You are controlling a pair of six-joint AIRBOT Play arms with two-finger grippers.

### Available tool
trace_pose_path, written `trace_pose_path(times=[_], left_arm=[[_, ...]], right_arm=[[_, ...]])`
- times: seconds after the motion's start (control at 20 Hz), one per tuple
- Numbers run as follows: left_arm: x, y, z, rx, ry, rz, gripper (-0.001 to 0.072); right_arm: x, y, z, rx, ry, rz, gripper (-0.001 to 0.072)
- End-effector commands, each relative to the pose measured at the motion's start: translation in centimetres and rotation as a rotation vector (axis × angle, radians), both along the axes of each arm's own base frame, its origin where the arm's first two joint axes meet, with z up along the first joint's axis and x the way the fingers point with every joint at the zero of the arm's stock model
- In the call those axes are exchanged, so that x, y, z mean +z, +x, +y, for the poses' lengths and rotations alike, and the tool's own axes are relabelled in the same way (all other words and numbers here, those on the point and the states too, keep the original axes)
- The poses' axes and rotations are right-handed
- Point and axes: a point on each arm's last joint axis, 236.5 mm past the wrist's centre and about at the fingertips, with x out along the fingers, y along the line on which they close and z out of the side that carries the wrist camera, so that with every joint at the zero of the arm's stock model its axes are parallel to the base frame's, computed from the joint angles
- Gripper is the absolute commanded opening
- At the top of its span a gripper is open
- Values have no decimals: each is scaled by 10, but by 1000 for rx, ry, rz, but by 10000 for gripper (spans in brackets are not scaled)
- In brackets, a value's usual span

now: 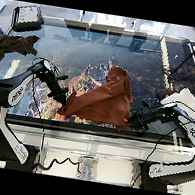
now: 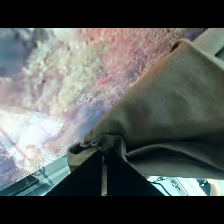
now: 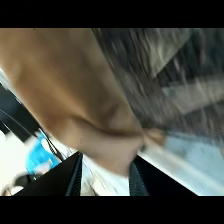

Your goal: Fold the shirts.

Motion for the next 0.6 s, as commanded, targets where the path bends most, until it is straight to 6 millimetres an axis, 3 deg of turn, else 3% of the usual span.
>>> trace_pose_path(times=[0.0, 0.2, 0.3, 0.45, 0.55], left_arm=[[1, 0, 0, -2, -3, 1, 16], [1, 0, 0, -5, -5, -2, 16], [1, 0, 0, -6, -7, -3, 16], [1, 5, -5, 8, -23, -25, 15], [25, 26, -29, 74, -165, -108, 14]], right_arm=[[-3, 30, 12, -112, 16, -80, 376], [-16, 38, 5, -124, -47, -116, 369], [-11, 39, 9, -97, -11, -166, 36], [-3, 37, 12, -73, 22, -184, 27], [8, 46, 9, -45, 17, -250, 26]])
